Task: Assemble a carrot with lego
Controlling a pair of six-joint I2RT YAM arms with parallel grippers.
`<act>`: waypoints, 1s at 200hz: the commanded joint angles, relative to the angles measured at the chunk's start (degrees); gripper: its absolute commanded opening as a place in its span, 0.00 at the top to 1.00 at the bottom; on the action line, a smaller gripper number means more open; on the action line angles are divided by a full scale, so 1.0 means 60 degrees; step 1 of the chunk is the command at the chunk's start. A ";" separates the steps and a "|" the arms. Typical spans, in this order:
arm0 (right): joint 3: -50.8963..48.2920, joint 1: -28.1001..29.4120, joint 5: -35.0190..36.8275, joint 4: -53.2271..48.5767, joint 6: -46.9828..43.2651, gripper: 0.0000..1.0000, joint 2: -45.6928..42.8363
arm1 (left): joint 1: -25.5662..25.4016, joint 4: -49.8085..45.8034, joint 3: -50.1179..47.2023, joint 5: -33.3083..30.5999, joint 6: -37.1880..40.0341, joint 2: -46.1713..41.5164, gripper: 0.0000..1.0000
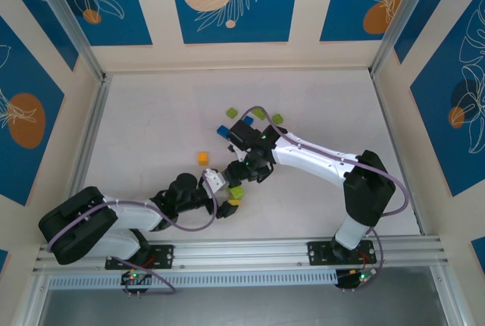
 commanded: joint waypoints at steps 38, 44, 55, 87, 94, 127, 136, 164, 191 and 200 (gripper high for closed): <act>-0.0337 0.0121 0.0148 -0.0595 -0.0005 0.30 0.0079 | -0.0067 0.0130 -0.0028 0.0068 0.0050 0.0122 0.00; -0.0273 0.0124 0.0148 -0.0581 -0.0019 0.30 0.0065 | -0.0069 0.0130 -0.0023 0.0060 0.0039 0.0138 0.00; -0.0093 0.0120 0.0153 -0.0578 -0.0075 0.30 -0.0004 | -0.0063 0.0119 -0.0011 0.0066 0.0039 0.0140 0.00; 0.0618 0.0109 0.0291 -0.0882 -0.0296 0.29 -0.0182 | -0.0067 0.0074 0.0001 0.0080 0.0039 0.0076 0.00; 0.0757 0.0109 0.0308 -0.0961 -0.0345 0.29 -0.0224 | -0.0063 0.0082 0.0003 0.0102 0.0039 0.0045 0.00; 0.1125 0.0109 0.0273 -0.1176 -0.0496 0.28 -0.0396 | -0.0063 0.0073 -0.0013 0.0099 0.0017 -0.0011 0.00; 0.1139 0.0107 0.0280 -0.1195 -0.0522 0.28 -0.0431 | -0.0067 0.0086 -0.0035 0.0071 -0.0005 -0.0041 0.00; 0.1014 0.0096 0.0347 -0.1123 -0.0555 0.28 -0.0632 | -0.0065 0.0061 -0.0166 0.0072 -0.0078 -0.0235 0.00; 0.0790 0.0108 0.0327 -0.1050 -0.0640 0.28 -0.0951 | -0.0054 0.0196 -0.0117 -0.0136 0.0024 0.0126 0.00; 0.0713 0.0103 0.0316 -0.1022 -0.0634 0.28 -0.1051 | -0.0047 0.0154 -0.0096 -0.0082 0.0003 0.0133 0.00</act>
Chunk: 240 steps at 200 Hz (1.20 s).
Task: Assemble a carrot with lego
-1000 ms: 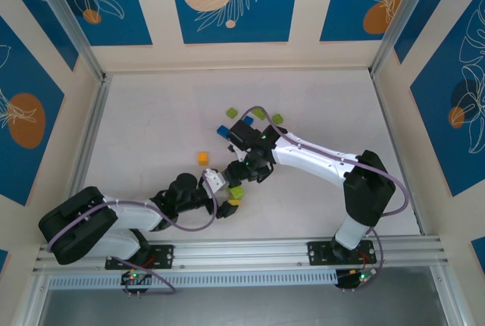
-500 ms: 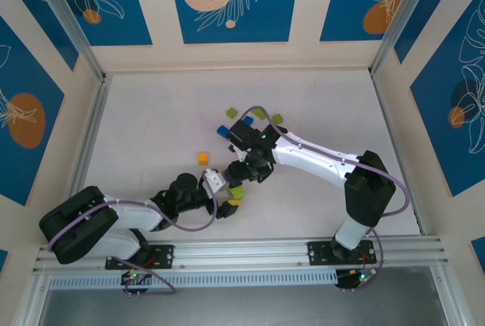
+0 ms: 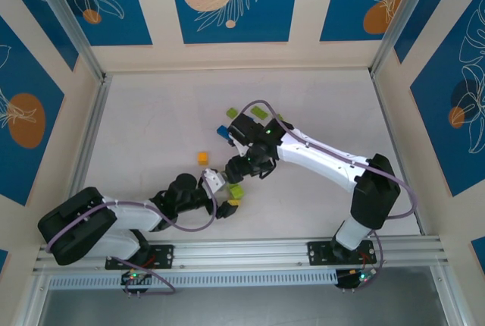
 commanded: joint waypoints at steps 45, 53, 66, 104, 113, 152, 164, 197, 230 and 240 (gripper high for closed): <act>-0.0636 0.0190 -0.0186 0.0039 -0.0080 0.28 -0.1077 | -0.0045 -0.0358 -0.0196 -0.0263 -0.0213 -0.0763 0.00; -0.0689 0.0308 -0.0151 0.0022 -0.0095 0.28 -0.1080 | -0.0060 -0.0386 -0.0311 -0.0461 -0.0295 -0.0936 0.00; -0.0783 0.0530 -0.0105 0.0037 -0.0179 0.28 -0.1045 | -0.0048 -0.0431 -0.0489 -0.0751 -0.0445 -0.1206 0.00; -0.0835 0.0923 0.0092 0.0357 -0.0441 0.27 -0.0781 | -0.0083 -0.0986 -0.1009 -0.0845 -0.1153 -0.2432 0.00; -0.0820 0.0954 0.0084 0.0460 -0.0496 0.26 -0.0721 | -0.0107 -0.1266 -0.1126 -0.0863 -0.1298 -0.2962 0.00; -0.0646 0.1220 0.0519 0.0518 -0.0637 0.26 -0.0206 | -0.0178 -0.2796 -0.1509 -0.1293 -0.1687 -0.5210 0.00; -0.0630 0.1341 0.0746 0.0519 -0.0621 0.26 -0.0045 | -0.0177 -0.3049 -0.1592 -0.1548 -0.1754 -0.5580 0.00; -0.0781 0.1373 0.0971 0.0602 -0.0579 0.26 0.0179 | -0.0181 -0.3165 -0.1565 -0.1749 -0.1800 -0.5534 0.00; -0.1063 0.1409 0.1026 0.1051 -0.0447 0.26 0.0181 | -0.0173 -0.3116 -0.1542 -0.1872 -0.1750 -0.5444 0.00; -0.1184 0.1420 0.1132 0.1256 -0.0437 0.27 0.0183 | -0.0180 -0.3063 -0.1530 -0.1881 -0.1741 -0.5351 0.00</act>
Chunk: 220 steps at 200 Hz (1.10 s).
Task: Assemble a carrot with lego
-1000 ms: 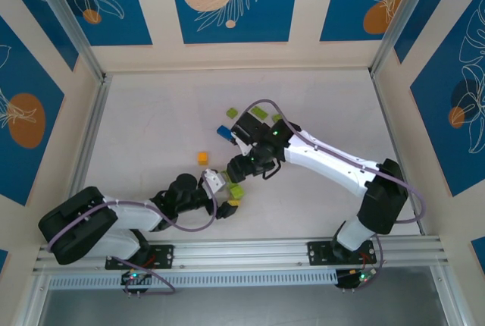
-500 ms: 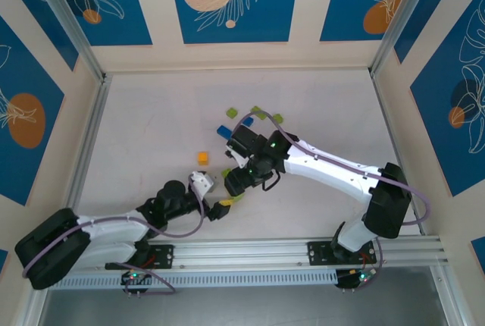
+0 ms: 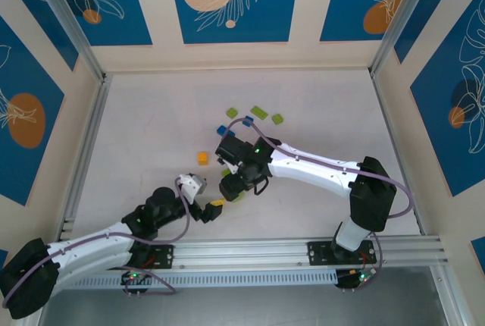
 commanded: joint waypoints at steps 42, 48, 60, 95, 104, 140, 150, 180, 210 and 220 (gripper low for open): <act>-0.1476 0.0228 0.0506 0.2174 -0.0036 0.28 -0.0181 | -0.0082 0.0219 -0.0004 -0.0223 -0.0097 0.0501 0.00; -0.1671 0.0263 0.0580 0.2425 -0.0058 0.28 -0.0235 | -0.0075 0.0219 0.0018 -0.0223 -0.0092 0.0522 0.00; -0.2012 0.0310 0.0700 0.2853 -0.0077 0.29 -0.0350 | -0.0075 0.0233 0.0032 -0.0236 -0.0083 0.0534 0.00; -0.2752 0.0543 0.0861 0.3789 -0.0388 0.32 -0.0731 | -0.0075 0.0252 0.0059 -0.0224 -0.0064 0.0616 0.00; -0.2980 0.0612 0.0949 0.4049 -0.0529 0.33 -0.0856 | -0.0075 0.0260 0.0077 -0.0238 -0.0051 0.0651 0.00; -0.3983 0.0812 0.1041 0.5314 -0.0989 0.34 -0.1392 | -0.0075 0.0345 0.0134 -0.0194 -0.0040 0.0890 0.00; -0.4185 0.0848 0.1029 0.5579 -0.1112 0.35 -0.1483 | -0.0075 0.0374 0.0148 -0.0180 -0.0034 0.0962 0.00; -0.4385 0.0980 0.1125 0.5988 -0.1434 0.36 -0.1565 | -0.0074 0.0447 0.0214 -0.0176 -0.0024 0.1185 0.00; -0.4238 0.1006 0.1218 0.5982 -0.1547 0.38 -0.1634 | -0.0074 0.0510 0.0262 -0.0172 -0.0010 0.1391 0.00; -0.4193 0.1012 0.1249 0.5925 -0.1564 0.40 -0.1622 | -0.0075 0.0513 0.0282 -0.0165 -0.0010 0.1434 0.00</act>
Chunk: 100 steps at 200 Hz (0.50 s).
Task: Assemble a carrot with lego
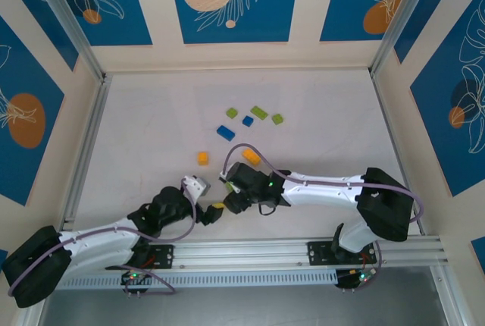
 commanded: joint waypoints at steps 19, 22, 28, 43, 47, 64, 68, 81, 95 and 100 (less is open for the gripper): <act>0.0163 0.0127 0.0048 0.0285 -0.0254 0.45 -0.0270 | -0.0056 0.0400 0.0277 -0.0063 -0.0012 0.0160 0.00; 0.0170 0.0133 0.0059 0.0276 -0.0256 0.47 -0.0270 | -0.0047 0.0419 0.0274 -0.0063 -0.0009 0.0156 0.00; 0.0187 0.0134 0.0075 0.0251 -0.0238 0.49 -0.0264 | -0.0056 0.0407 0.0288 -0.0063 -0.0017 0.0179 0.00; 0.0232 0.0135 0.0122 0.0156 -0.0207 0.53 -0.0258 | -0.0057 0.0417 0.0295 -0.0063 -0.0009 0.0197 0.00; 0.0237 0.0130 0.0144 0.0139 -0.0193 0.55 -0.0256 | -0.0055 0.0423 0.0298 -0.0063 -0.0017 0.0197 0.00; 0.0248 0.0139 0.0191 0.0075 -0.0197 0.59 -0.0310 | -0.0056 0.0414 0.0284 -0.0063 -0.0015 0.0197 0.00; 0.0262 0.0144 0.0191 0.0040 -0.0197 0.60 -0.0326 | -0.0056 0.0439 0.0273 -0.0063 -0.0009 0.0197 0.00; 0.0338 0.0125 0.0262 -0.0104 -0.0226 0.62 -0.0411 | -0.0057 0.0441 0.0280 -0.0063 -0.0010 0.0207 0.00; 0.0431 0.0078 0.0316 -0.0280 -0.0282 0.63 -0.0618 | -0.0057 0.0448 0.0296 -0.0057 -0.0017 0.0218 0.00; 0.0465 0.0006 0.0303 -0.0374 -0.0314 0.63 -0.0700 | -0.0056 0.0462 0.0286 -0.0048 -0.0017 0.0240 0.00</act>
